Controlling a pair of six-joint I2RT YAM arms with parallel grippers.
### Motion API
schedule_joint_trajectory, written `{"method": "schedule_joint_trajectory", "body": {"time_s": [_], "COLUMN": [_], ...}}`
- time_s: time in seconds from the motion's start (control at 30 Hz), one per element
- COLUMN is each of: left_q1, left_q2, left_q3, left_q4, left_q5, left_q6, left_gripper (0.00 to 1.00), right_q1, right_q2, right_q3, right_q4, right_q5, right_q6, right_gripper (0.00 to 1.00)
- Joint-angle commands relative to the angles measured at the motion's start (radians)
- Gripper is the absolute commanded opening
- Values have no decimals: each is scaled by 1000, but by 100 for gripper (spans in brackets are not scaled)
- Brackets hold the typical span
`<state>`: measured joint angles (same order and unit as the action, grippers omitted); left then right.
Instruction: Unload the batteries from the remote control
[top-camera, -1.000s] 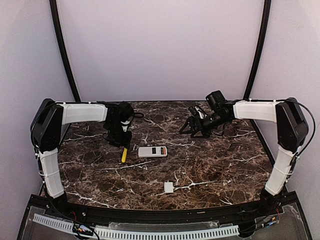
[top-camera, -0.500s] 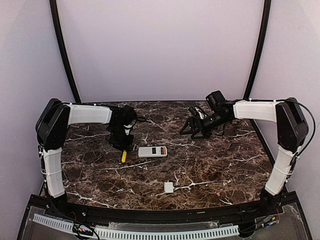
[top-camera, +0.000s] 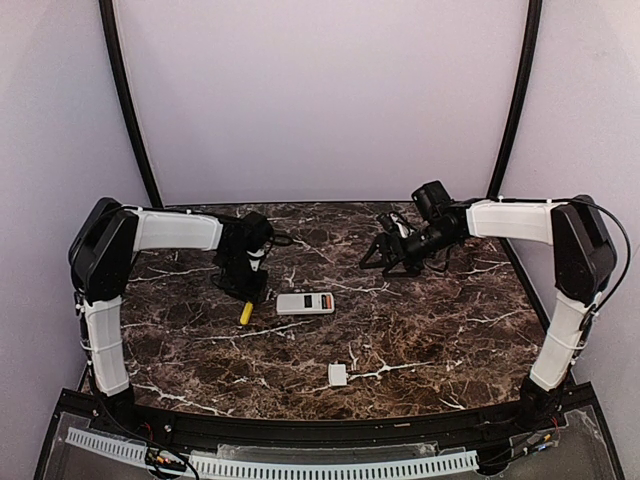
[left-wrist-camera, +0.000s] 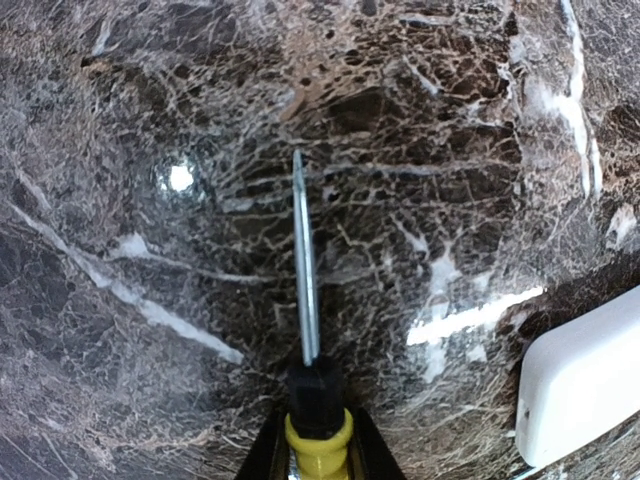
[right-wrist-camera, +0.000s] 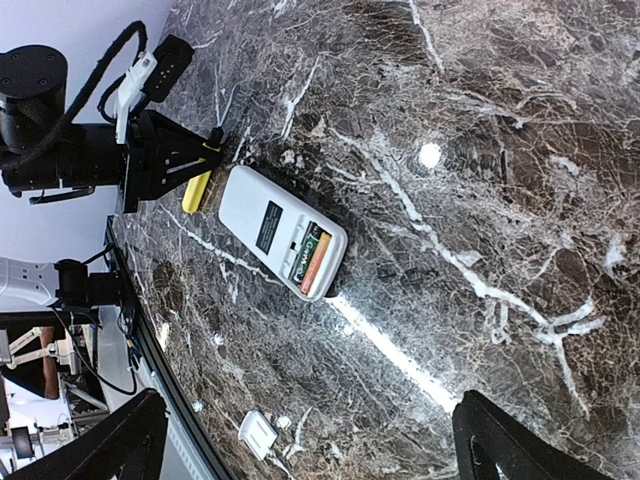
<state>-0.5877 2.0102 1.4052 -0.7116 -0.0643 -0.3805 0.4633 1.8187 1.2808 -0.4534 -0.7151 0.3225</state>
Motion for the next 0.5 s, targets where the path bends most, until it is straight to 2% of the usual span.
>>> {"method": "schedule_joint_trajectory", "body": {"time_s": [0.0,0.27,0.47], "left_q1": [-4,-4,-4], "left_q2": [-53,-195,-279], "left_q3": [-64,-89,-122], "left_q4": [29,94,237], "left_q5": [-1,34,142], "left_q6": [-5,1,10], "left_gripper": [3,0,0], "right_q1": [-5,-5,-5], "right_q2": [17,6,-21], "right_q3": [14,16,4], "right_q4": [-3,36,105], "right_q5": [9,3,-13], "right_q6": [-4,1,9], "right_gripper": [99,99,98]}}
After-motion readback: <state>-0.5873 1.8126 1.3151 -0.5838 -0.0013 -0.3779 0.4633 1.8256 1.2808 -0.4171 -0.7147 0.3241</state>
